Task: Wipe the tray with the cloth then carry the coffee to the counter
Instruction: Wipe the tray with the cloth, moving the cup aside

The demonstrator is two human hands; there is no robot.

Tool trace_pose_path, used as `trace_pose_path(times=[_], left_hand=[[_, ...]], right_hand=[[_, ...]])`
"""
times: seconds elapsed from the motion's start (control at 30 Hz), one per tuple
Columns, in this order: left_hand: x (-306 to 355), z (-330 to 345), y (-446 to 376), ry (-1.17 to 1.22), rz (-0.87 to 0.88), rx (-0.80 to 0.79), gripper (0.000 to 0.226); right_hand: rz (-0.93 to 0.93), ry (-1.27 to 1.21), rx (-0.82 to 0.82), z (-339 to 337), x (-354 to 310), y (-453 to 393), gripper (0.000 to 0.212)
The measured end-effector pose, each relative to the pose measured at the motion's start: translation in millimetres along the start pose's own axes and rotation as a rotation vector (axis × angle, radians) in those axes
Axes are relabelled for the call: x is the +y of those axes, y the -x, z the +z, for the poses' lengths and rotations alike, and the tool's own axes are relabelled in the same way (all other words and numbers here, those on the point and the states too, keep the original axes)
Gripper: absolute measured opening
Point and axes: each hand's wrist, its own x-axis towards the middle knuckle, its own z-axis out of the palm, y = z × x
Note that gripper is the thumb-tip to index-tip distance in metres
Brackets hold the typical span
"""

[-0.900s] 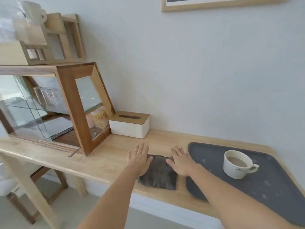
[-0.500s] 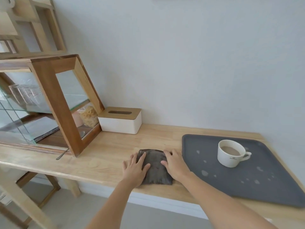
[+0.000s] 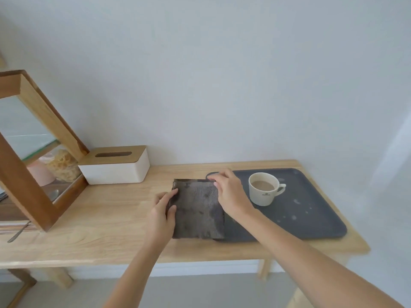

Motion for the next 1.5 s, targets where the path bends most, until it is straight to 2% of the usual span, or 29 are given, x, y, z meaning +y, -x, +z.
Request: trace_pose_path(times=[0.13,0.23,0.3,0.37,0.43,0.5,0.57,0.67,0.9,1.03,1.3,1.5], left_hand=[[33,34,-6,0.039,-0.12,-0.111,0.043],[44,60,-3,-0.043,-0.164,-0.186,0.043],[46,74,0,-0.189,-0.156,-0.221,0.044],[49,84,4,-0.47,-0.088,-0.23,0.048],[55,93,8,-0.636,0.033,-0.287,0.056],[61,104,12,-0.699,0.105,-0.406,0.065],[65,117,16,-0.723,0.089,-0.509,0.078],[64,133,20,-0.75,-0.003,-0.607,0.089],[64,142,8,-0.833,-0.052,-0.648,0.09],[60,154,-23,-0.804,-0.105,-0.665,0.066],[45,178,-74,-0.792,-0.064,-0.7,0.056],[56,158,-38,-0.763,-0.004,-0.742,0.055]], right_hand=[[-0.024,0.148,-0.096,-20,34,5,0.039],[-0.074,0.205,-0.18,-34,50,21,0.036],[-0.153,0.209,-0.144,-55,60,38,0.029],[-0.205,0.2,-0.032,-83,81,62,0.022],[-0.104,0.196,0.12,-113,119,88,0.023],[0.137,0.261,0.206,-138,166,106,0.025],[0.378,0.319,0.089,-152,205,119,0.032],[0.51,0.273,-0.086,-154,233,124,0.04],[0.499,0.154,-0.206,-153,242,120,0.049],[0.498,0.166,-0.227,-153,242,121,0.051],[0.501,0.204,-0.194,-150,234,120,0.049],[0.545,0.238,-0.151,-144,229,117,0.049]])
